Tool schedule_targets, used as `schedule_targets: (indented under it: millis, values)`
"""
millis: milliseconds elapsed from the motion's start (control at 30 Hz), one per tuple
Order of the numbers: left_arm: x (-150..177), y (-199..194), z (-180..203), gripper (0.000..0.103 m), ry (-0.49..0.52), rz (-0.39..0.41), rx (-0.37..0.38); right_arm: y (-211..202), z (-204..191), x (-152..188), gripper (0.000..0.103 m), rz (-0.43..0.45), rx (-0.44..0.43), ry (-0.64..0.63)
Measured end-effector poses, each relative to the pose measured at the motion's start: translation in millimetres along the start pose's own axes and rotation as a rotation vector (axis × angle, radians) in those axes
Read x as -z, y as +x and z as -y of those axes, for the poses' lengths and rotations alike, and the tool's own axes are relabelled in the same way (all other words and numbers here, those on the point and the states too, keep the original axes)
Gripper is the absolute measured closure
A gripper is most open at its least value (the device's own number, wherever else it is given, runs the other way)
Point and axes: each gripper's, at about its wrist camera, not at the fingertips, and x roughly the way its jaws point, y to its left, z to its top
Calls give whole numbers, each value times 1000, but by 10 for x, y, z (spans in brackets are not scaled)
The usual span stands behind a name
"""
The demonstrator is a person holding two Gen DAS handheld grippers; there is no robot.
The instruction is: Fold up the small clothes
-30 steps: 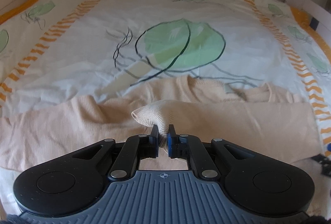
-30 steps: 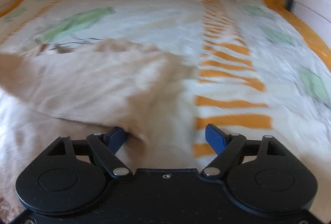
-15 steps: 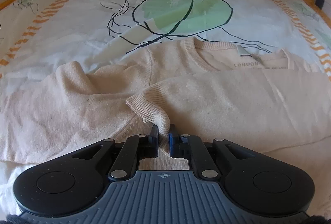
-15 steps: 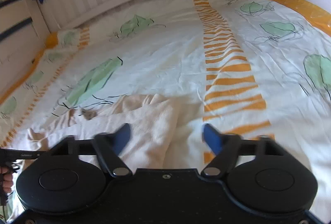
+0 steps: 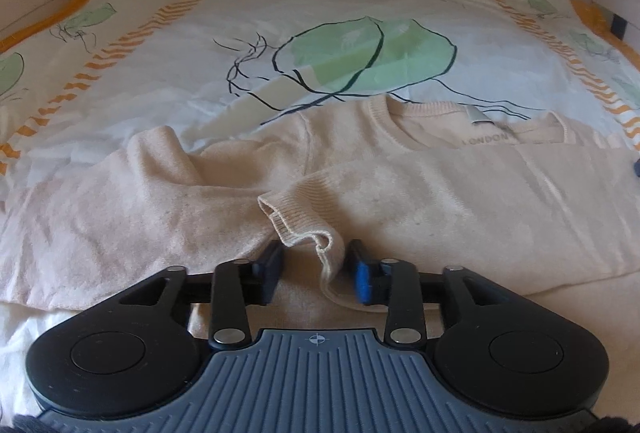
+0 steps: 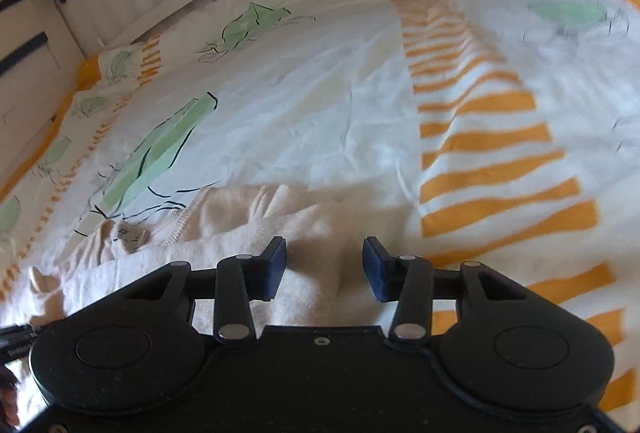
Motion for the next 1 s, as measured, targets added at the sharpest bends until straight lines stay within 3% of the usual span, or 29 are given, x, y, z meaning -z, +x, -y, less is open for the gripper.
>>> schedule_targets:
  millis: [33, 67, 167, 233, 333, 433, 600, 633, 867, 1000]
  values:
    - [-3, 2, -5, 55, -2, 2, -9, 2, 8, 3, 61, 3, -12, 4]
    - [-7, 2, -12, 55, -7, 3, -12, -1, 9, -2, 93, -2, -26, 2]
    - [-23, -14, -43, 54, -36, 1, 7, -153, -34, -30, 93, 36, 39, -10]
    - [-24, -27, -56, 44, -52, -4, 29, -218, -27, -29, 93, 50, 79, -13]
    - [-17, -7, -32, 38, -49, -11, 41, -99, 17, 8, 93, 6, 121, -23]
    - [-23, 2, 2, 35, -31, -16, 29, -83, 25, 13, 88, 11, 116, -25]
    - [-20, 14, -19, 28, -33, -32, 29, -403, -64, 32, 51, 76, 171, -97]
    - [-16, 24, -20, 27, -35, -35, 30, -472, -85, 45, 49, 78, 172, -110]
    - [-24, 45, 0, 21, -40, -40, 31, -655, -292, 254, 47, -22, 87, -141]
    - [-27, 57, -21, 15, -51, -50, 46, -479, -244, 472, 48, -90, 284, -202]
